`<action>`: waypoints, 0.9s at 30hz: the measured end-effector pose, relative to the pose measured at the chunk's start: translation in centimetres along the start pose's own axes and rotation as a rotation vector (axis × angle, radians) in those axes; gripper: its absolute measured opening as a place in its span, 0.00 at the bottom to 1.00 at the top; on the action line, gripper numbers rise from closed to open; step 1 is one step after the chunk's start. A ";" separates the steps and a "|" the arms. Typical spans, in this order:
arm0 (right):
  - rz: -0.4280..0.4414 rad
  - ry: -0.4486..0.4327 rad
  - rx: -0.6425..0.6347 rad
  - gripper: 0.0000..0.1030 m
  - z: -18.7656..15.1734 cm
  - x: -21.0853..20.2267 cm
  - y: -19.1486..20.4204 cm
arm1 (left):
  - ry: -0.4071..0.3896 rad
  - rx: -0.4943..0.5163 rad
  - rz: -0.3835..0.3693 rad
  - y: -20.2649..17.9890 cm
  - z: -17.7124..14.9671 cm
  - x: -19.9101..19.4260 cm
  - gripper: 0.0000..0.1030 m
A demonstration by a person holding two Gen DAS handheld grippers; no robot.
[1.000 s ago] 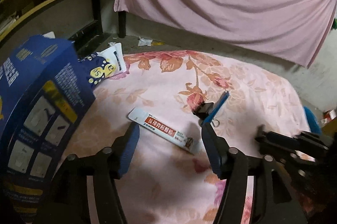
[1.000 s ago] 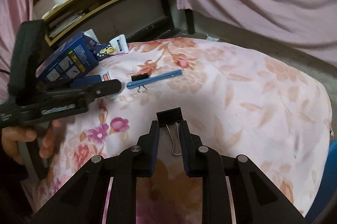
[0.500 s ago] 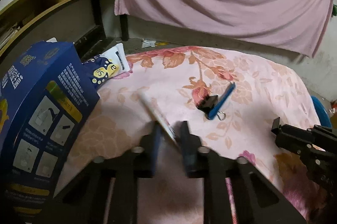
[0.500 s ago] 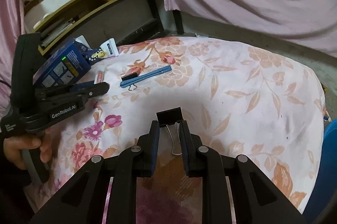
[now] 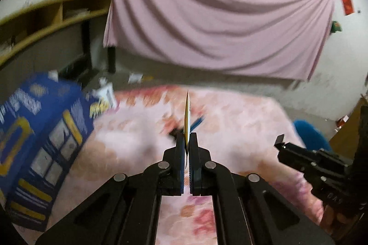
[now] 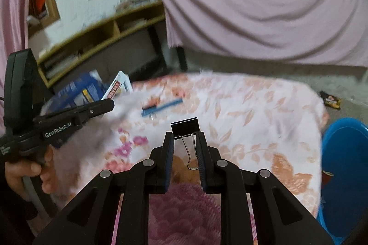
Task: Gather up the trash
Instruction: 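Lift the tube and clip and carry both over the blue basin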
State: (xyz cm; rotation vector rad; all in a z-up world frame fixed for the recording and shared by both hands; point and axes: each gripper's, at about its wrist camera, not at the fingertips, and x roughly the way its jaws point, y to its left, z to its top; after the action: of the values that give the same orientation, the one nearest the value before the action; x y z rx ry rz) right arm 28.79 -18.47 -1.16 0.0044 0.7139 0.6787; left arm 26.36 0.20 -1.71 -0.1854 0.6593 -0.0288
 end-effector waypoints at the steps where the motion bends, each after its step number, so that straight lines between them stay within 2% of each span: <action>1: 0.000 -0.046 0.006 0.17 0.1 -1.1 0.0 | -0.023 0.015 -0.004 -0.6 0.4 -0.6 0.01; 5: -0.011 -0.199 0.025 0.17 1.3 -5.0 0.1 | -0.121 0.071 -0.032 -3.2 2.3 -3.2 0.01; 10: -0.076 -0.370 0.018 0.17 2.8 -10.6 0.0 | -0.241 0.145 -0.082 -7.1 4.2 -6.7 0.01; 20: -0.241 -0.564 -0.037 0.17 3.6 -18.5 0.3 | -0.446 0.234 -0.207 -13.9 6.3 -12.5 0.01; 27: -0.386 -0.677 -0.072 0.17 2.8 -22.4 -0.9 | -0.580 0.271 -0.351 -17.8 6.2 -14.9 0.01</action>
State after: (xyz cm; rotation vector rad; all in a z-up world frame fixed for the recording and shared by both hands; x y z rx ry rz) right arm 18.57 -31.44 14.31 0.0286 0.0298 0.2945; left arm 18.98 -14.99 15.32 -0.0388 0.0347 -0.3859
